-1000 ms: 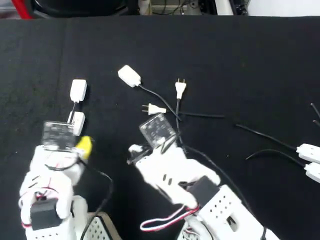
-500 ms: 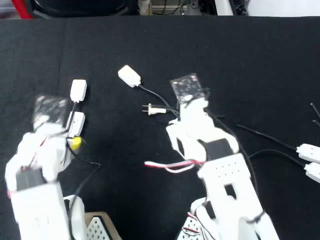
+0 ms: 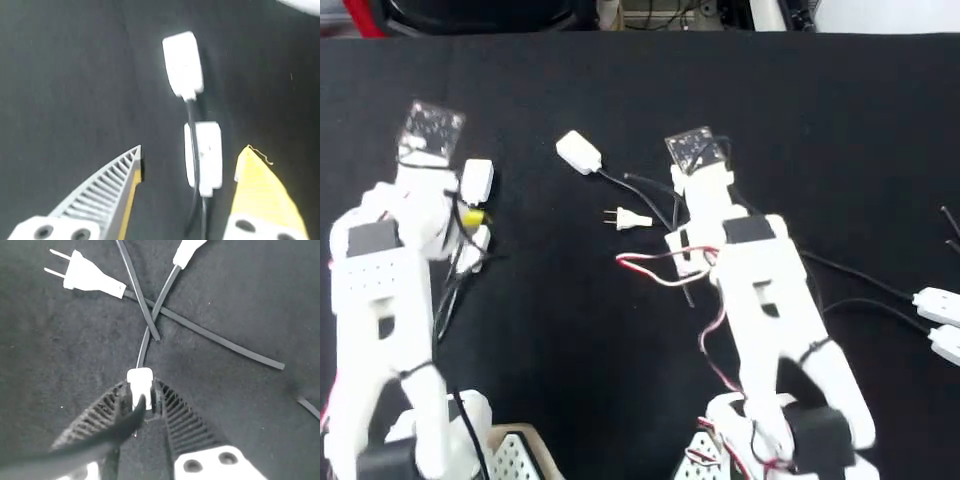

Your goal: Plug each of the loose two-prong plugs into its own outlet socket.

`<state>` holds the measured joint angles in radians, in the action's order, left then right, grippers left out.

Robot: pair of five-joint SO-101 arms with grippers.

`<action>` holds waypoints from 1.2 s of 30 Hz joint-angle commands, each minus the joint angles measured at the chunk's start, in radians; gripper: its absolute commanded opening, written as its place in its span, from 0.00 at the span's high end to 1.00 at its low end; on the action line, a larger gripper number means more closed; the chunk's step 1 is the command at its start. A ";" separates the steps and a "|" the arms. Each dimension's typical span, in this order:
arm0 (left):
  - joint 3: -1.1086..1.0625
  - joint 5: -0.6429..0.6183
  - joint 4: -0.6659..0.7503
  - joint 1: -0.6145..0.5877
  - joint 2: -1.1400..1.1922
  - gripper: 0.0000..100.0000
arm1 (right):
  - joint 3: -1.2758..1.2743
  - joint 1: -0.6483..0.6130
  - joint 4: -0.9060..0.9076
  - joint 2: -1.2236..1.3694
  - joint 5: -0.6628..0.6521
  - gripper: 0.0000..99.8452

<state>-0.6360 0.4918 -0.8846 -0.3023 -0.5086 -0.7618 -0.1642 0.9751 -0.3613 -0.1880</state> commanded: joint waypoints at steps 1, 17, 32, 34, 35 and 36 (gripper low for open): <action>0.093 -0.038 0.098 0.059 0.138 0.70 | 0.065 0.014 -0.009 0.025 -0.009 0.99; 1.044 -0.086 -0.262 0.054 1.010 0.70 | 0.064 0.011 -0.011 0.033 -0.023 0.99; 1.928 -0.083 -0.733 0.038 1.559 0.70 | 0.062 0.011 -0.011 0.033 -0.023 0.99; 2.002 -0.081 -0.763 0.030 1.605 0.70 | 0.062 0.011 -0.011 0.033 -0.025 0.99; 2.029 -0.074 -0.776 0.030 1.625 0.70 | 0.062 0.011 -0.011 0.033 -0.025 0.99; 2.055 -0.058 -0.792 0.030 1.643 0.70 | 0.062 0.011 -0.011 0.033 -0.025 0.99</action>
<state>1.2942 0.4074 -1.6364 -0.2578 1.1239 -0.7495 -0.1642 0.9735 -0.3261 -0.2048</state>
